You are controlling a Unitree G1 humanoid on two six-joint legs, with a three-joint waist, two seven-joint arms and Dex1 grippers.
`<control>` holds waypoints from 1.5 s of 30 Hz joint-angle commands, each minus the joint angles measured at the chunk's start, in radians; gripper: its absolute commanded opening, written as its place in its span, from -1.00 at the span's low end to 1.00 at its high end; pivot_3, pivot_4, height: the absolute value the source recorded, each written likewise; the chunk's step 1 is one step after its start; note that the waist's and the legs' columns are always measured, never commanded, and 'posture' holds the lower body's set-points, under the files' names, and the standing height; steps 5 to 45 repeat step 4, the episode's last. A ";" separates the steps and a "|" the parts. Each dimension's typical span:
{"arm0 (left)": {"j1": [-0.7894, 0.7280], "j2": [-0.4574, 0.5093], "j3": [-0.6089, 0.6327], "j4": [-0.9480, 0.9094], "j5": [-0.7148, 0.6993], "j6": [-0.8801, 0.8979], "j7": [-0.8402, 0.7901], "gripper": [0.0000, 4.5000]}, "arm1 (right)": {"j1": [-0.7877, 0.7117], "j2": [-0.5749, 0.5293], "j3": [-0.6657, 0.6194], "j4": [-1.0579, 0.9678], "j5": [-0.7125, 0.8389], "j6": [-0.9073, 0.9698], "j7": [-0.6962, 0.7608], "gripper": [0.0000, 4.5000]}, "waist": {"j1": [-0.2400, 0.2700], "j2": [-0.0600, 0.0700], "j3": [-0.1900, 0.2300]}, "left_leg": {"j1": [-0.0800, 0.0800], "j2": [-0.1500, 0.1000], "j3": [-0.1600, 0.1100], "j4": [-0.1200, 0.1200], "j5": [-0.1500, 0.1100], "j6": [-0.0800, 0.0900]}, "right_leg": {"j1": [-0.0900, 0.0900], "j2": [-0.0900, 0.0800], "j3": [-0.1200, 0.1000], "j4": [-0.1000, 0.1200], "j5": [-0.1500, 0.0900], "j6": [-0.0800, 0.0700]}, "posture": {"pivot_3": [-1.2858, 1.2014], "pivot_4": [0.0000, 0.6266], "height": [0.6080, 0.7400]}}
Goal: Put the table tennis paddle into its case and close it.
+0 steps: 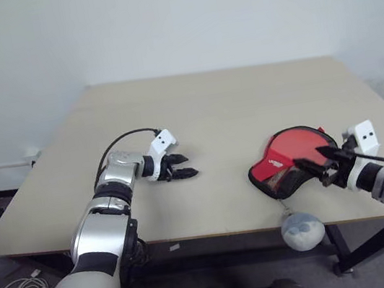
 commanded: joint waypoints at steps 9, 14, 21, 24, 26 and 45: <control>-0.017 -0.001 -0.009 -0.031 0.017 -0.002 -0.061 0.51 | 0.062 -0.083 0.023 -0.105 -0.008 -0.065 0.147 0.96 | 0.004 -0.002 0.001 | -0.002 0.000 0.000 0.001 0.000 0.000 | -0.001 0.000 0.001 0.000 0.000 0.000 | 0.03 -1.00 1.00; -0.017 -0.001 -0.009 -0.031 0.017 -0.002 -0.061 0.51 | 0.062 -0.083 0.023 -0.105 -0.008 -0.065 0.147 0.96 | 0.004 -0.002 0.001 | -0.002 0.000 0.000 0.001 0.000 0.000 | -0.001 0.000 0.001 0.000 0.000 0.000 | 0.03 -1.00 1.00; -0.017 -0.001 -0.009 -0.031 0.017 -0.002 -0.061 0.51 | 0.062 -0.083 0.023 -0.105 -0.008 -0.065 0.147 0.96 | 0.004 -0.002 0.001 | -0.002 0.000 0.000 0.001 0.000 0.000 | -0.001 0.000 0.001 0.000 0.000 0.000 | 0.03 -1.00 1.00; -0.017 -0.001 -0.009 -0.031 0.017 -0.002 -0.061 0.51 | 0.062 -0.083 0.023 -0.105 -0.008 -0.065 0.147 0.96 | 0.004 -0.002 0.001 | -0.002 0.000 0.000 0.001 0.000 0.000 | -0.001 0.000 0.001 0.000 0.000 0.000 | 0.03 -1.00 1.00; -0.017 -0.001 -0.009 -0.031 0.017 -0.002 -0.061 0.51 | 0.062 -0.083 0.023 -0.105 -0.008 -0.065 0.147 0.96 | 0.004 -0.002 0.001 | -0.002 0.000 0.000 0.001 0.000 0.000 | -0.001 0.000 0.001 0.000 0.000 0.000 | 0.03 -1.00 1.00; -0.017 -0.001 -0.009 -0.031 0.017 -0.002 -0.061 0.51 | 0.062 -0.083 0.023 -0.105 -0.008 -0.065 0.147 0.96 | 0.004 -0.002 0.001 | -0.002 0.000 0.000 0.001 0.000 0.000 | -0.001 0.000 0.001 0.000 0.000 0.000 | 0.03 -1.00 1.00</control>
